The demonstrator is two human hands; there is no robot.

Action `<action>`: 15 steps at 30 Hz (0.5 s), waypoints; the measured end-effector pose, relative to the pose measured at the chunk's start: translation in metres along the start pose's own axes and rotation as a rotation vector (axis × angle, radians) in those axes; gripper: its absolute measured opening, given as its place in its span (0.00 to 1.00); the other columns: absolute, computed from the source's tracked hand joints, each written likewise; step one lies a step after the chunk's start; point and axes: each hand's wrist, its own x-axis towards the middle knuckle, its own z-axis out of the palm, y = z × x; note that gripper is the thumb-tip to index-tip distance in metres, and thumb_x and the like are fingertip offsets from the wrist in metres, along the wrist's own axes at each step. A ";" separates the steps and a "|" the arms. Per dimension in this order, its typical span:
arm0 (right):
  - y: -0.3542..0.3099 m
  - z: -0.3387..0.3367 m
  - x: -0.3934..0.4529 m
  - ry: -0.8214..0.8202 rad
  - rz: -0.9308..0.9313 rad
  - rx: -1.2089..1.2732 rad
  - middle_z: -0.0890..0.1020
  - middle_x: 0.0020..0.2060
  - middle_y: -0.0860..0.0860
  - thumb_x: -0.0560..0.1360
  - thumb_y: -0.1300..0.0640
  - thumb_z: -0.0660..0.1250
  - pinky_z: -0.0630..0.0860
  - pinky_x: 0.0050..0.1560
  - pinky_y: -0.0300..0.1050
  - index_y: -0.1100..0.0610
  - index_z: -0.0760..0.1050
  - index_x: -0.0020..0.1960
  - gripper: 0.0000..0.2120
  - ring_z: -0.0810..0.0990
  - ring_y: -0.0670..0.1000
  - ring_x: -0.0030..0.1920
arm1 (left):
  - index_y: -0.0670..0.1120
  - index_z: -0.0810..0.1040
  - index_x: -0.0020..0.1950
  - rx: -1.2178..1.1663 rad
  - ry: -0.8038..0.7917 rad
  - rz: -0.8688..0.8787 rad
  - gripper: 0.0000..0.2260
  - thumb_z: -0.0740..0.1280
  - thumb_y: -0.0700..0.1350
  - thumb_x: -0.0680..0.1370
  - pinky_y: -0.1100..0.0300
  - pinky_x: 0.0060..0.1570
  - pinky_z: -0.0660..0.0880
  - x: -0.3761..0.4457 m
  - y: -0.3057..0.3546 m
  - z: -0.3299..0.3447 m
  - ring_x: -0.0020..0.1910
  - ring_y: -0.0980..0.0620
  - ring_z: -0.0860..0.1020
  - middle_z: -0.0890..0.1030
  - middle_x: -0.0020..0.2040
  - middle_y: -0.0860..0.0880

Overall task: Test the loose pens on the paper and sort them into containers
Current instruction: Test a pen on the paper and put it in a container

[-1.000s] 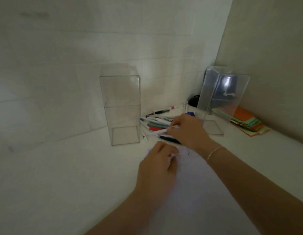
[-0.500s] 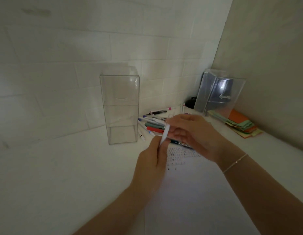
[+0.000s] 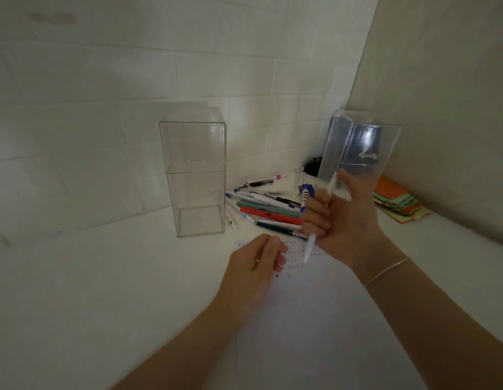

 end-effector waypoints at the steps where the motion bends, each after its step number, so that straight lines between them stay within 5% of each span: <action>1: -0.002 -0.002 0.000 0.005 0.006 0.039 0.58 0.23 0.48 0.73 0.42 0.57 0.51 0.26 0.37 0.55 0.63 0.28 0.22 0.55 0.46 0.23 | 0.44 0.79 0.44 -0.006 0.008 -0.003 0.15 0.55 0.46 0.82 0.71 0.37 0.71 0.001 0.000 -0.001 0.33 0.61 0.76 0.80 0.37 0.49; 9: -0.008 -0.004 -0.003 0.039 -0.008 0.078 0.58 0.21 0.47 0.71 0.32 0.57 0.49 0.27 0.37 0.54 0.60 0.25 0.29 0.53 0.46 0.22 | 0.46 0.79 0.43 -0.005 0.023 -0.031 0.15 0.55 0.45 0.82 0.73 0.33 0.68 0.003 -0.003 -0.002 0.31 0.62 0.73 0.79 0.35 0.51; 15: -0.006 -0.004 -0.005 0.035 -0.020 0.068 0.58 0.21 0.47 0.74 0.41 0.56 0.50 0.26 0.36 0.54 0.60 0.25 0.24 0.53 0.46 0.22 | 0.46 0.79 0.43 0.038 0.018 -0.041 0.14 0.56 0.45 0.82 0.73 0.34 0.69 0.003 -0.004 -0.001 0.31 0.62 0.73 0.79 0.35 0.51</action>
